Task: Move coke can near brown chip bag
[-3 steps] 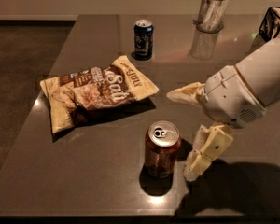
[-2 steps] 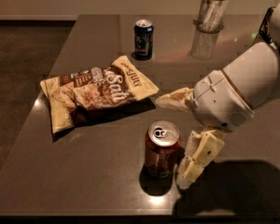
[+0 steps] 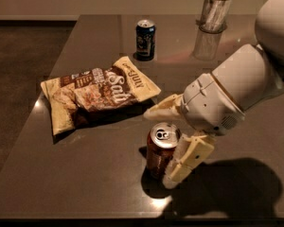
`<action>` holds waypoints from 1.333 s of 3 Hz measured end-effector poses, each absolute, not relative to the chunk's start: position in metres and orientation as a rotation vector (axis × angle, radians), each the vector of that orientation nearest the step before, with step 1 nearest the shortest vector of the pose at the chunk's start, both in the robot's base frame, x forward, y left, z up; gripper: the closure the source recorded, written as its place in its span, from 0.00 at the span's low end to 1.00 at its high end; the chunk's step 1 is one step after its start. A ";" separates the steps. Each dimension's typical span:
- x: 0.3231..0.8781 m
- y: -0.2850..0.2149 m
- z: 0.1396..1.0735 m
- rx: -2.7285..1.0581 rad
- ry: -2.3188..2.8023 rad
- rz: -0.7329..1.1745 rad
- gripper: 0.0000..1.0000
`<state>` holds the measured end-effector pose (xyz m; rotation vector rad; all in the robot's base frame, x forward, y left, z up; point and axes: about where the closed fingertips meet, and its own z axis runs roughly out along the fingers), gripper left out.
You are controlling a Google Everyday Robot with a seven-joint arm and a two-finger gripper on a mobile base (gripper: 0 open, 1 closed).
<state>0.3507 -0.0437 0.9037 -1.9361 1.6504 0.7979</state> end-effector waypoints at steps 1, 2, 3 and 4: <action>0.354 -0.044 0.909 -1.925 1.649 0.783 0.41; 0.364 -0.050 0.919 -1.900 1.659 0.734 0.64; 0.386 -0.059 0.944 -1.853 1.667 0.635 0.88; 0.421 -0.069 0.961 -1.804 1.686 0.559 1.00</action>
Offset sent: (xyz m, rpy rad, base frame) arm 0.0278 -0.0186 0.0269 -0.0024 -0.0768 -0.0868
